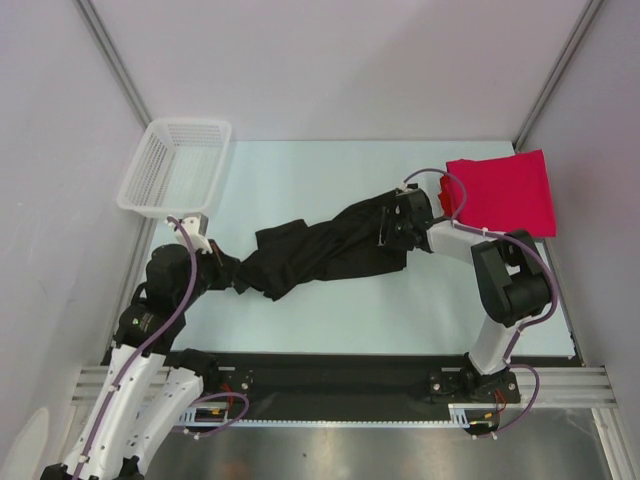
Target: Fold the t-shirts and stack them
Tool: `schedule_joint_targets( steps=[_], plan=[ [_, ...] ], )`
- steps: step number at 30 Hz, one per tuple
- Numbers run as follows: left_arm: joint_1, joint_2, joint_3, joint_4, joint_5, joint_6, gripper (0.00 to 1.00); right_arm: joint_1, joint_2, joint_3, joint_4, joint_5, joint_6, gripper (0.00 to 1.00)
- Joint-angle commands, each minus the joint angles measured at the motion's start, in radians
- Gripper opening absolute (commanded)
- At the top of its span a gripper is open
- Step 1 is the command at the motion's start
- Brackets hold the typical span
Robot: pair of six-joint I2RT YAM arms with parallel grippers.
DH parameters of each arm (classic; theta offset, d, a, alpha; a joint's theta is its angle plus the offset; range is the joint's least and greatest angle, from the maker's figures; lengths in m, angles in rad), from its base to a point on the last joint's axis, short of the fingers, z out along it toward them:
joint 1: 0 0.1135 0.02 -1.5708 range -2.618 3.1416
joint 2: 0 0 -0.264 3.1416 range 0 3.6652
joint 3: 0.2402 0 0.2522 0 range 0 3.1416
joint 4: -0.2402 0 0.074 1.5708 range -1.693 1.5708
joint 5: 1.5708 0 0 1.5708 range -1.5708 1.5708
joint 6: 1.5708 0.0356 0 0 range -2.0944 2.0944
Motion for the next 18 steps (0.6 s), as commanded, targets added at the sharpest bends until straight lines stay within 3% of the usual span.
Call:
schedule_joint_targets(
  steps=[1, 6, 10, 15, 18],
  plan=[
    [0.007, 0.008, -0.003, 0.039, -0.007, -0.005, 0.00, 0.008, 0.009, 0.032, 0.069, -0.008, -0.026, 0.54],
    [0.007, 0.004, -0.003, 0.039, -0.011, -0.005, 0.01, 0.009, 0.024, 0.031, 0.083, -0.028, -0.036, 0.47],
    [0.007, 0.007, -0.004, 0.039, -0.012, -0.006, 0.00, 0.009, 0.032, 0.023, 0.085, -0.028, -0.040, 0.33],
    [0.007, 0.010, -0.003, 0.041, -0.009, -0.006, 0.00, 0.009, 0.020, 0.020, 0.082, -0.029, -0.043, 0.26],
    [0.007, 0.010, -0.004, 0.039, -0.011, -0.006, 0.00, 0.009, 0.007, 0.019, 0.082, -0.020, -0.046, 0.08]
  ],
)
